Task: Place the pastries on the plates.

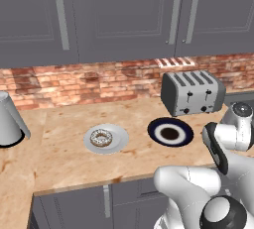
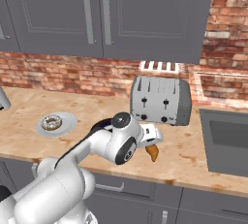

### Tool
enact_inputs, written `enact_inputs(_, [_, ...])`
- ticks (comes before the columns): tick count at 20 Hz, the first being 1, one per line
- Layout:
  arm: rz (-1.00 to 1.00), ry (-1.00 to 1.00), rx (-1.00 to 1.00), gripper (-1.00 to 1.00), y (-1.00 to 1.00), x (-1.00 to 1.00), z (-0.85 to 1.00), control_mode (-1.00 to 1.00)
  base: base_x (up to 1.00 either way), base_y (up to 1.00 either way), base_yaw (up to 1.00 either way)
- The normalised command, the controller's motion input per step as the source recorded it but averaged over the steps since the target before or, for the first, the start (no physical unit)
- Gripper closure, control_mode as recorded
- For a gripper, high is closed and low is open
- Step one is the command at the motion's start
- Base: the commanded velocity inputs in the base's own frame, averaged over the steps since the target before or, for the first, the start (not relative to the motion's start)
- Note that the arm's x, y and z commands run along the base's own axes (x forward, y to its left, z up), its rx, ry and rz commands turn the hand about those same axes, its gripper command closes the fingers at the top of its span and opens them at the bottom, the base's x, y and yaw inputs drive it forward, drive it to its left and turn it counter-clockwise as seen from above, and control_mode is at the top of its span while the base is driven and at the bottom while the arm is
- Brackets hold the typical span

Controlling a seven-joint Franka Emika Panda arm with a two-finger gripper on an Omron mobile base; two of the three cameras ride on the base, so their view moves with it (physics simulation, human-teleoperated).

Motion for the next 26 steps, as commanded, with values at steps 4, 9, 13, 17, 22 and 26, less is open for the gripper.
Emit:
enact_inputs(4, [0.05,0.01,0.00,-1.00,0.00,0.16,-0.08,-1.00,0.00,0.00,0.00])
enact_inputs(9, [0.04,0.11,0.00,-1.00,-0.01,0.25,0.00,-1.00,0.00,0.00,0.00])
enact_inputs(13, [0.04,0.04,0.00,-1.00,-0.10,0.30,0.00,-1.00,0.00,0.00,0.00])
enact_inputs(17, [0.02,0.07,0.00,-1.00,-0.31,0.25,-0.07,-1.00,0.00,0.00,0.00])
enact_inputs(22, [0.00,0.08,0.02,-1.00,-0.42,0.17,-0.30,-1.00,0.00,0.00,0.00])
enact_inputs(26, [0.00,0.06,0.06,-1.00,-0.13,0.00,-0.23,-1.00,0.00,0.00,0.00])
